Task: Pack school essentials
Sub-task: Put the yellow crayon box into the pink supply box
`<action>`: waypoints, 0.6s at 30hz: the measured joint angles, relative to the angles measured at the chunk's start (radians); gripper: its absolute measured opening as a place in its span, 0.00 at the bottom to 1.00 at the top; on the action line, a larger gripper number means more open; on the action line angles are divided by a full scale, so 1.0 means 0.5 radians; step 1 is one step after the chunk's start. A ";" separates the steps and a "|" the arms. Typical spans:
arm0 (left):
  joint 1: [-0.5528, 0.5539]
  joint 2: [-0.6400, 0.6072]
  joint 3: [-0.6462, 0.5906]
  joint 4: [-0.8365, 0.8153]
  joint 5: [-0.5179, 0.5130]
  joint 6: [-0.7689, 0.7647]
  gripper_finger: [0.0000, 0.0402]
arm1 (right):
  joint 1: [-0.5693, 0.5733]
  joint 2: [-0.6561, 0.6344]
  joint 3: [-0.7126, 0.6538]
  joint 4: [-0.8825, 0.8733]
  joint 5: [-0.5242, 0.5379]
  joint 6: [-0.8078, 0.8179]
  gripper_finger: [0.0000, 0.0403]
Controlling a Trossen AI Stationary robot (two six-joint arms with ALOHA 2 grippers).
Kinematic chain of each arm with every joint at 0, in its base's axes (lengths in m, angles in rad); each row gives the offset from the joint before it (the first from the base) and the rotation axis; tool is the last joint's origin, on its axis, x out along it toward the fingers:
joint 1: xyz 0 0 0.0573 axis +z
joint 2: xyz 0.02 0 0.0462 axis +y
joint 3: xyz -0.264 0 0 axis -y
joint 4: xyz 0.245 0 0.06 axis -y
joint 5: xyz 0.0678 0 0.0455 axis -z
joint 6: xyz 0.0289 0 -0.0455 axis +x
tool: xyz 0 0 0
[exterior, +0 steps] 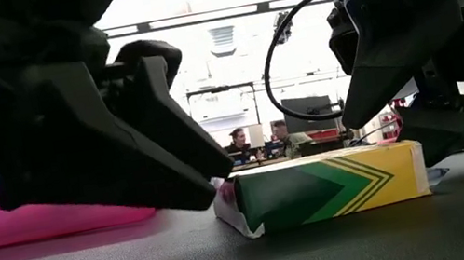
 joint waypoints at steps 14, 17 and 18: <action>-0.022 0.008 -0.047 -0.049 -0.022 -0.068 0.33 | -0.001 0.008 -0.006 0.111 0.026 0.001 0.75; -0.033 0.006 -0.108 0.043 -0.026 -0.069 0.33 | -0.001 0.008 -0.005 0.116 0.054 0.005 0.75; -0.037 0.006 -0.129 0.082 -0.027 -0.070 0.33 | -0.001 0.008 -0.005 0.121 0.055 0.005 0.75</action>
